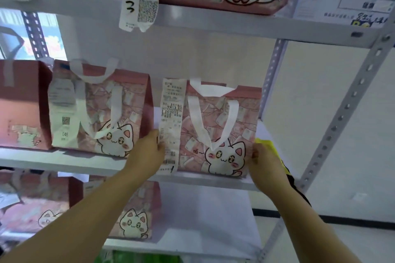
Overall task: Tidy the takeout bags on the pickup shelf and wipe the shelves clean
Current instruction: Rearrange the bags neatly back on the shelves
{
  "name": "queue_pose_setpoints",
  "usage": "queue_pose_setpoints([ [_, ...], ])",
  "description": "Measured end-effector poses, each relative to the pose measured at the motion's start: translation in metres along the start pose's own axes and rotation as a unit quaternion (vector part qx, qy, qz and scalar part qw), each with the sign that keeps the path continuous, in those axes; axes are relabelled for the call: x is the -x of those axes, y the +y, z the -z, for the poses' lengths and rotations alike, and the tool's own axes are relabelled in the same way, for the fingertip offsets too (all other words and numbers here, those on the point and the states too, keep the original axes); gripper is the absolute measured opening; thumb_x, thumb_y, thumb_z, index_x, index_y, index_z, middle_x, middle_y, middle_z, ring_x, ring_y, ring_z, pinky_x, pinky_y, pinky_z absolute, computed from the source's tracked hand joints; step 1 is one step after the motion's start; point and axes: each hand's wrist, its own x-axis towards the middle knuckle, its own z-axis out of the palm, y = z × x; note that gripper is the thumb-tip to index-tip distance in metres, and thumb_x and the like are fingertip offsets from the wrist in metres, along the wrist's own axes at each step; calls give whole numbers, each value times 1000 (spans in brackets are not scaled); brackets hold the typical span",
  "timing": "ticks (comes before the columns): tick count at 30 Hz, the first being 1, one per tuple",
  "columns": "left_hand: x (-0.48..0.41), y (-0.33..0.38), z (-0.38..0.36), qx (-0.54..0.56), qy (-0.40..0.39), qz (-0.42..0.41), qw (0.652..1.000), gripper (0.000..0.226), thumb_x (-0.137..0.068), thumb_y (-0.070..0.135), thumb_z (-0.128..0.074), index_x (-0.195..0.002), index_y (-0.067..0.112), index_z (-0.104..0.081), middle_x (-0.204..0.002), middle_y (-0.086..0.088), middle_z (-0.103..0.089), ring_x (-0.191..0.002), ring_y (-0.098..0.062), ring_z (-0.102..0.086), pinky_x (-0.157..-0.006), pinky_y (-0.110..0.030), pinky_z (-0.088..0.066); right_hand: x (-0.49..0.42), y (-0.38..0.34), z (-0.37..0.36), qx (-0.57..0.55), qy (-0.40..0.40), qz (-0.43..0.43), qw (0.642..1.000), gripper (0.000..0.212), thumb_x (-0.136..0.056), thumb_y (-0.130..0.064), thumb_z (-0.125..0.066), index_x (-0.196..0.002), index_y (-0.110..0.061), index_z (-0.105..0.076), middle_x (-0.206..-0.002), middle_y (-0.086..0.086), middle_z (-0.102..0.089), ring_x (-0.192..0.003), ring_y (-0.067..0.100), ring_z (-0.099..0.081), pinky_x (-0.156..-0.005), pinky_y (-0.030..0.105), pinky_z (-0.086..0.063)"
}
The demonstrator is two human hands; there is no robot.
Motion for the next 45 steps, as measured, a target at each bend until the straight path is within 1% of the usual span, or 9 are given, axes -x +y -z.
queue_pose_setpoints([
  [6,17,-7,14,46,-14,-30,998,5,-91,24,-57,-94,23,-54,-84,10,-65,-71,-7,-62,-50,-16,-40,26,-1,9,-72,30,-32,996,14,-92,-14,-45,-85,-25,-51,-92,4,-62,-74,19,-59,-64,36,-53],
  [12,57,-20,51,86,-11,-80,993,13,-89,26,-61,-84,32,-50,-84,16,-64,-76,2,-60,-56,-17,-45,77,-24,27,-106,84,19,991,32,-90,-13,-52,-73,-39,-46,-91,-6,-61,-71,0,-57,-53,17,-38],
  [15,82,-32,77,100,-15,-97,990,9,-89,24,-60,-94,23,-53,-94,10,-67,-85,-9,-64,-66,-25,-53,110,-43,33,-133,113,29,984,31,-90,-16,-55,-76,-42,-47,-82,-16,-62,-75,4,-60,-58,26,-47],
  [18,112,-47,113,113,-12,-117,987,14,-89,25,-59,-87,34,-48,-90,17,-64,-83,-4,-62,-68,-24,-53,145,-69,34,-146,134,46,979,28,-88,-17,-57,-79,-42,-49,-80,-18,-61,-78,9,-60,-65,35,-51],
  [22,157,-77,170,98,28,-141,985,15,-89,23,-58,-86,29,-45,-82,22,-56,-72,8,-54,-47,-6,-44,192,-116,31,-163,149,108,969,32,-86,-8,-58,-83,-40,-52,-81,-20,-61,-73,1,-58,-58,23,-45],
  [27,203,-117,257,68,89,-148,983,10,-89,21,-58,-94,20,-50,-88,16,-58,-78,-5,-58,-52,-7,-44,231,-188,23,-175,169,179,953,24,-85,-5,-59,-90,-29,-57,-79,-25,-56,-72,0,-57,-57,16,-40],
  [31,222,-138,329,40,163,-158,973,10,-88,22,-61,-96,21,-54,-81,26,-54,-72,12,-50,-51,-8,-39,243,-250,14,-197,167,220,941,20,-87,-11,-59,-91,-30,-54,-82,-20,-59,-74,0,-58,-59,16,-40],
  [39,208,-165,436,44,263,-147,952,11,-88,28,-59,-98,28,-55,-83,28,-58,-73,11,-58,-56,-7,-38,225,-368,12,-244,171,302,906,18,-91,-15,-54,-95,-32,-52,-86,-22,-58,-78,-8,-57,-58,7,-42],
  [45,163,-179,489,36,317,-166,933,11,-89,26,-59,-94,33,-52,-81,27,-60,-74,19,-57,-56,-14,-41,176,-440,9,-259,204,344,879,16,-92,-17,-55,-107,-14,-59,-88,-13,-59,-77,-3,-55,-62,6,-41],
])
